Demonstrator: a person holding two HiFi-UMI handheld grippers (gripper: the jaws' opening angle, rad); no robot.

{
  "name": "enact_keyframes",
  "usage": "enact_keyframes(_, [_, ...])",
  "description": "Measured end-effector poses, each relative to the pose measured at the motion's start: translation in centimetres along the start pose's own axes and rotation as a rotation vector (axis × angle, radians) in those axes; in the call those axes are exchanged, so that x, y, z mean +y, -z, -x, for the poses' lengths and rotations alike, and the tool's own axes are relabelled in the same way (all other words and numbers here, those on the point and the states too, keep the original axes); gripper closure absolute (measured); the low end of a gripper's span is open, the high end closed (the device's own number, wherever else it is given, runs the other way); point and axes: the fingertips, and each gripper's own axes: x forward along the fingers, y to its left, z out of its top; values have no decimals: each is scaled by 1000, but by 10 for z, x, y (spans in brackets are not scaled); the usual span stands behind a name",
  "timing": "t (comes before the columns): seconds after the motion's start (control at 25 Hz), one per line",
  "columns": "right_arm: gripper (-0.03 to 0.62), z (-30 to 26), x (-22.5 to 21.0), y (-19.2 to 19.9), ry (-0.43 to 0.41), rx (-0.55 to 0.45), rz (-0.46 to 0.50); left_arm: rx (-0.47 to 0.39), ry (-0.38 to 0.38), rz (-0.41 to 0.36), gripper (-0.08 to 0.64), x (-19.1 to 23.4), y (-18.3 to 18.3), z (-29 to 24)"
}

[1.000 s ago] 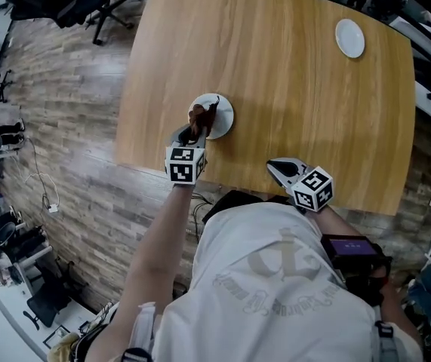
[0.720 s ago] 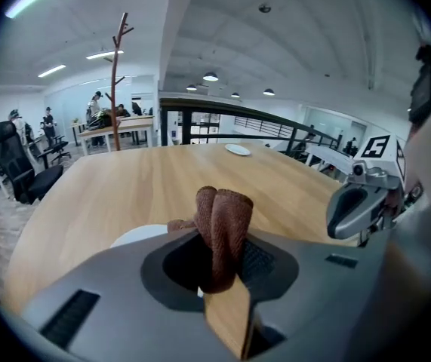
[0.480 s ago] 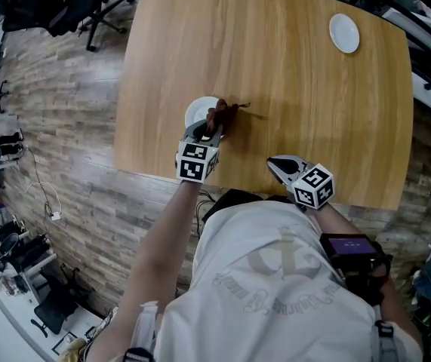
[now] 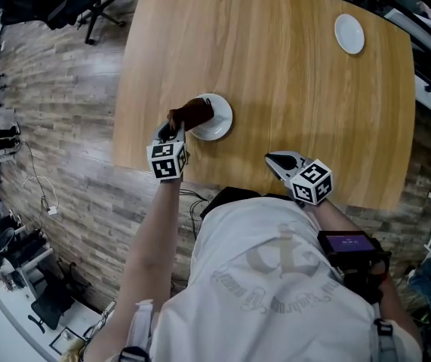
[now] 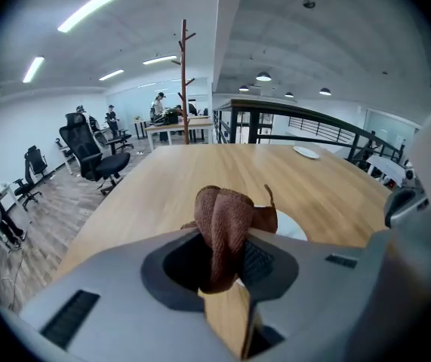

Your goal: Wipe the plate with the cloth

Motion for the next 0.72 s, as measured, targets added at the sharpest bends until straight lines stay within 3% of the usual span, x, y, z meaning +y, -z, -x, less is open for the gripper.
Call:
enact_keyframes(0.08, [578,-6,3,1,14,6,-1,-21,-24,24,468,15,-2,4])
enact_keyframes(0.24, [578,-33,3,-19,-16,-14,11,-80,-67,40,468,39,-43,2])
enact_keyframes(0.72, [578,13,-24,-9,-29,-44,-33,-28,169,-133,468,-105,-55,-42])
